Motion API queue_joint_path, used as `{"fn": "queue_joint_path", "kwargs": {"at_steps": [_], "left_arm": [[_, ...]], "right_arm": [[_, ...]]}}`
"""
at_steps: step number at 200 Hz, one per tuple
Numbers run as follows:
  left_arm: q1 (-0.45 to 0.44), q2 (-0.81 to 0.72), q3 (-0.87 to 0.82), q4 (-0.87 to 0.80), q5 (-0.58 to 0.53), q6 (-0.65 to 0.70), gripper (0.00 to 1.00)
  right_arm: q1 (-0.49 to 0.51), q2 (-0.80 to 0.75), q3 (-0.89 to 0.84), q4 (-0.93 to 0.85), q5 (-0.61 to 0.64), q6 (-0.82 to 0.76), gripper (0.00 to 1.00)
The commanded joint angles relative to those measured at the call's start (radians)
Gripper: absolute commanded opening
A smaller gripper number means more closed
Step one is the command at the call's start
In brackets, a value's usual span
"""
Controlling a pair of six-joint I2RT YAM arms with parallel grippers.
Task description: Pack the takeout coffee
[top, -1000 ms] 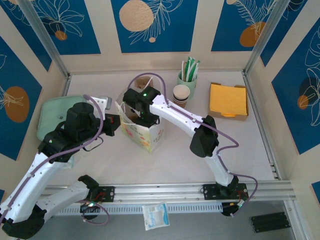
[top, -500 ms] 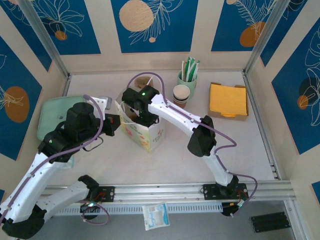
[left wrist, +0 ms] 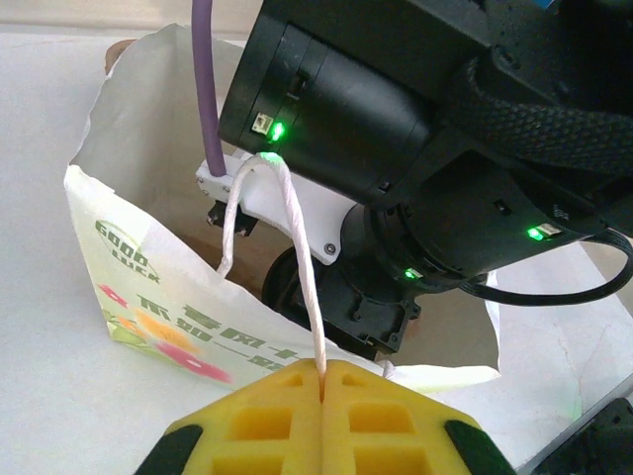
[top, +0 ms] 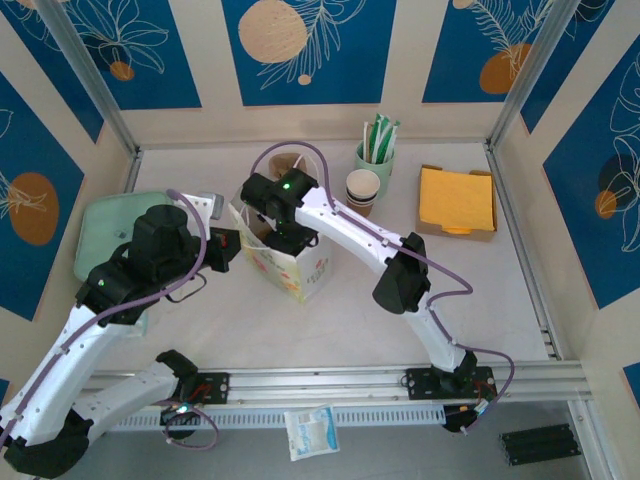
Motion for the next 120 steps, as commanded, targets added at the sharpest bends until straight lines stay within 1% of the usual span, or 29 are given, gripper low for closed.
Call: {"fn": "queue_joint_path", "kwargs": {"at_steps": [1, 120], "left_arm": [[0.001, -0.003, 0.000, 0.000, -0.007, -0.008, 0.00], [0.001, 0.005, 0.000, 0.000, -0.008, -0.010, 0.00]], "right_arm": [[0.005, 0.012, 0.037, -0.039, -0.014, 0.014, 0.81], [0.006, -0.009, 0.114, -0.078, -0.017, 0.020, 0.83]]}}
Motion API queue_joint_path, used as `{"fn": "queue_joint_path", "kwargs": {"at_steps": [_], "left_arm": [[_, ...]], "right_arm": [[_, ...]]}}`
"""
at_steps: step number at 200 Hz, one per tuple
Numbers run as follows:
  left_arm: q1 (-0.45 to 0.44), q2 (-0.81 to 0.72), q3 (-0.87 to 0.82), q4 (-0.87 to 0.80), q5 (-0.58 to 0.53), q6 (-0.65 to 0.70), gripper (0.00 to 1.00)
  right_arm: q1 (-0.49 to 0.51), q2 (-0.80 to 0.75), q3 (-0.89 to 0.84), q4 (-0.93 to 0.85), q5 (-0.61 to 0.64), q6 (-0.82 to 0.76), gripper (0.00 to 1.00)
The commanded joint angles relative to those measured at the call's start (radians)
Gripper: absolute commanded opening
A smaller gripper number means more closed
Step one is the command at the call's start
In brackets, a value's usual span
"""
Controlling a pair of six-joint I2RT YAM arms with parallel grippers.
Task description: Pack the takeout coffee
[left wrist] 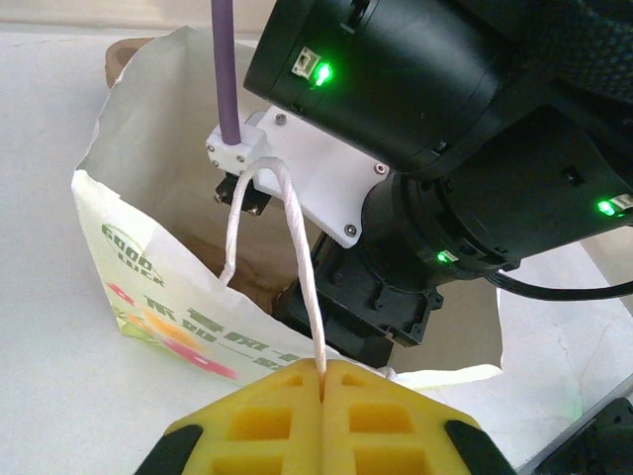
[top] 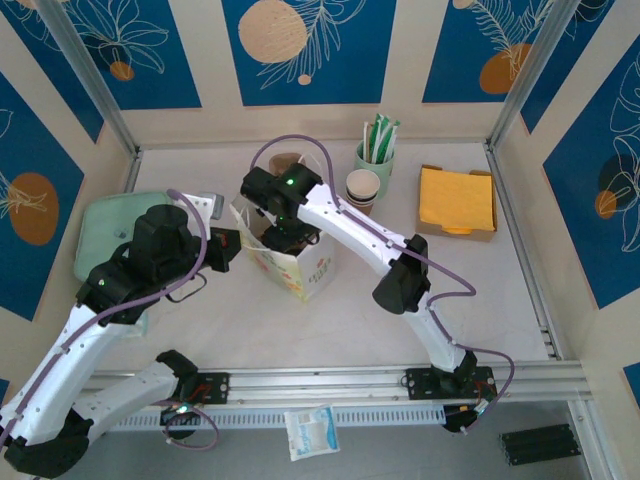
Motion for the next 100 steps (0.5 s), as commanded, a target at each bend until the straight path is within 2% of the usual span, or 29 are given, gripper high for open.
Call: {"fn": "queue_joint_path", "kwargs": {"at_steps": [1, 100], "left_arm": [[0.001, 0.003, 0.000, 0.000, -0.008, -0.009, 0.00], [0.001, 0.017, 0.005, 0.005, -0.006, -0.007, 0.00]], "right_arm": [[0.007, -0.010, 0.036, -0.037, -0.017, 0.017, 0.83], [0.007, -0.040, 0.108, -0.074, -0.011, 0.024, 0.83]]}}
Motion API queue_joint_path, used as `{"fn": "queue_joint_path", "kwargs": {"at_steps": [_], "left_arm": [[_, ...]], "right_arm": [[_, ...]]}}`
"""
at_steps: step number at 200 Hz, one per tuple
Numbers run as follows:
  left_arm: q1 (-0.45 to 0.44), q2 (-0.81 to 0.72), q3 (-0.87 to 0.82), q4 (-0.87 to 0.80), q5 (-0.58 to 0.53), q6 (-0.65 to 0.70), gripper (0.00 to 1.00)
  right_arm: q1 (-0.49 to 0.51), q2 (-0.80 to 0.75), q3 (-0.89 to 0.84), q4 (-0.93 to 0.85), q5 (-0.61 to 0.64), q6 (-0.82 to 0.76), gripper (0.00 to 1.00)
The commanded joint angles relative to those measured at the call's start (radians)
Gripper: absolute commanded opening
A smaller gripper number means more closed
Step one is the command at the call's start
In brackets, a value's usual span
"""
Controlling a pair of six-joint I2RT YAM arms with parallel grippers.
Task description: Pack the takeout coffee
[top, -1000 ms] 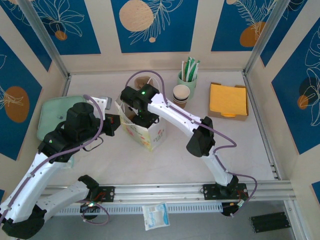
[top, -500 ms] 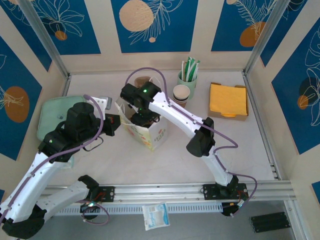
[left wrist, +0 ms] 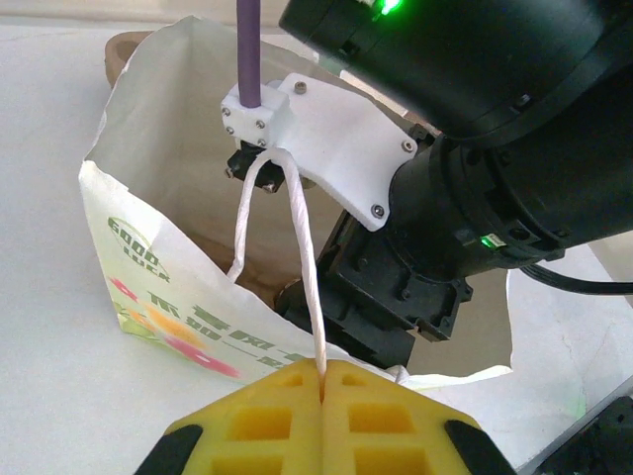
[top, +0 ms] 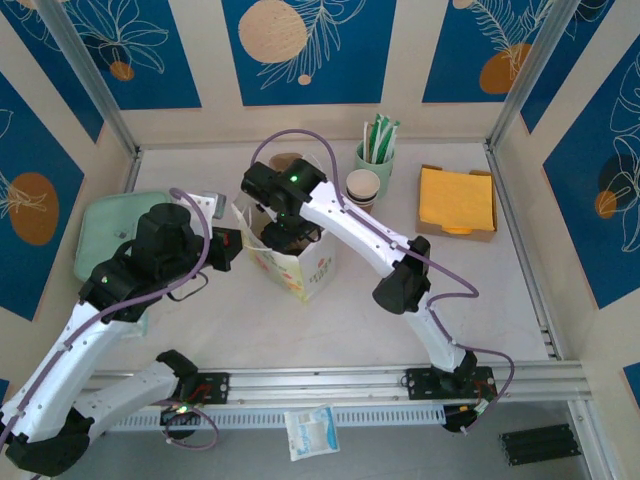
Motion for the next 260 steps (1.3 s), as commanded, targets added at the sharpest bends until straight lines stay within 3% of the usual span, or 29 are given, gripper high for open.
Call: {"fn": "queue_joint_path", "kwargs": {"at_steps": [1, 260], "left_arm": [[0.001, 0.002, 0.004, 0.004, -0.006, -0.007, 0.00], [0.001, 0.023, 0.020, 0.011, -0.013, -0.001, 0.00]], "right_arm": [[0.007, -0.040, 0.040, -0.041, -0.011, 0.017, 0.83], [0.052, -0.166, 0.110, -0.135, 0.018, 0.039, 0.76]]}}
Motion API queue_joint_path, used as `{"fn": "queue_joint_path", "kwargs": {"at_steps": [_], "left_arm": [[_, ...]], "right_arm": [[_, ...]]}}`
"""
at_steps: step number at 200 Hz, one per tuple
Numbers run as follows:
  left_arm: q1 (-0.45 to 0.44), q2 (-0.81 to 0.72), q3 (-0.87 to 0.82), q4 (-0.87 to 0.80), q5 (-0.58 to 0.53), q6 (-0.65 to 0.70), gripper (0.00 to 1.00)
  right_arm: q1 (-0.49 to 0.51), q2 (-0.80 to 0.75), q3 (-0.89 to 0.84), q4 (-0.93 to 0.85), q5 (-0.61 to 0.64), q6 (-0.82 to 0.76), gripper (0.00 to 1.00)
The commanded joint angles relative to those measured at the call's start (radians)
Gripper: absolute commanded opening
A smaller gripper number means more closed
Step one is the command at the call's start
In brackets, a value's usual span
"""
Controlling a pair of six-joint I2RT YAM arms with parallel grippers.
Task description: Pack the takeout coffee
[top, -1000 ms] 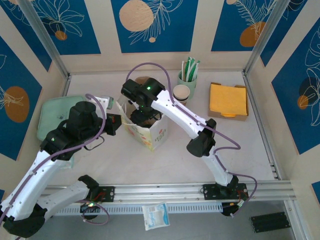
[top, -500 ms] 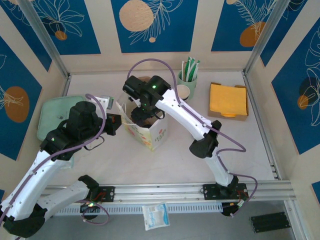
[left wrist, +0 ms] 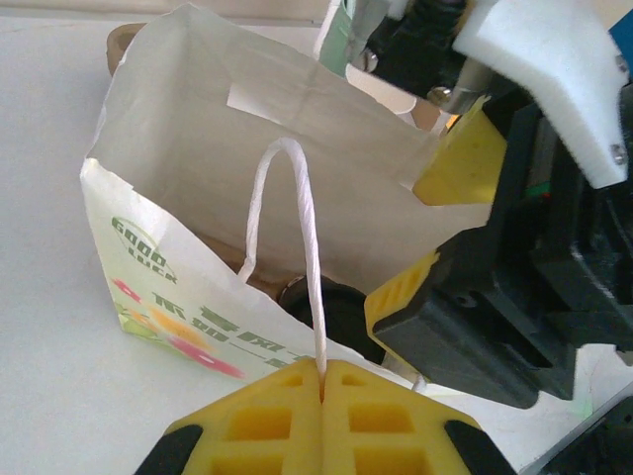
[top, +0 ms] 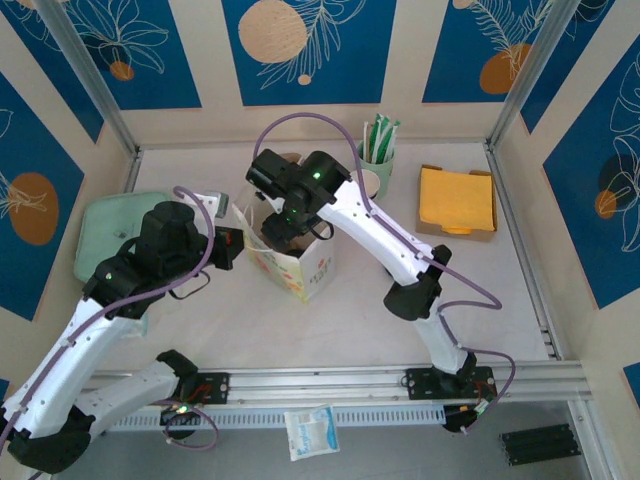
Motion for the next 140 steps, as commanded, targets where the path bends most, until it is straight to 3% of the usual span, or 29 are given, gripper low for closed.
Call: {"fn": "queue_joint_path", "kwargs": {"at_steps": [1, 140], "left_arm": [[0.001, 0.005, 0.021, 0.009, -0.008, -0.001, 0.00], [0.000, 0.006, 0.020, 0.009, -0.009, -0.001, 0.00]], "right_arm": [[0.013, -0.057, 0.029, -0.102, -0.001, 0.023, 0.76], [0.020, -0.027, 0.029, -0.072, 0.040, 0.021, 0.72]]}}
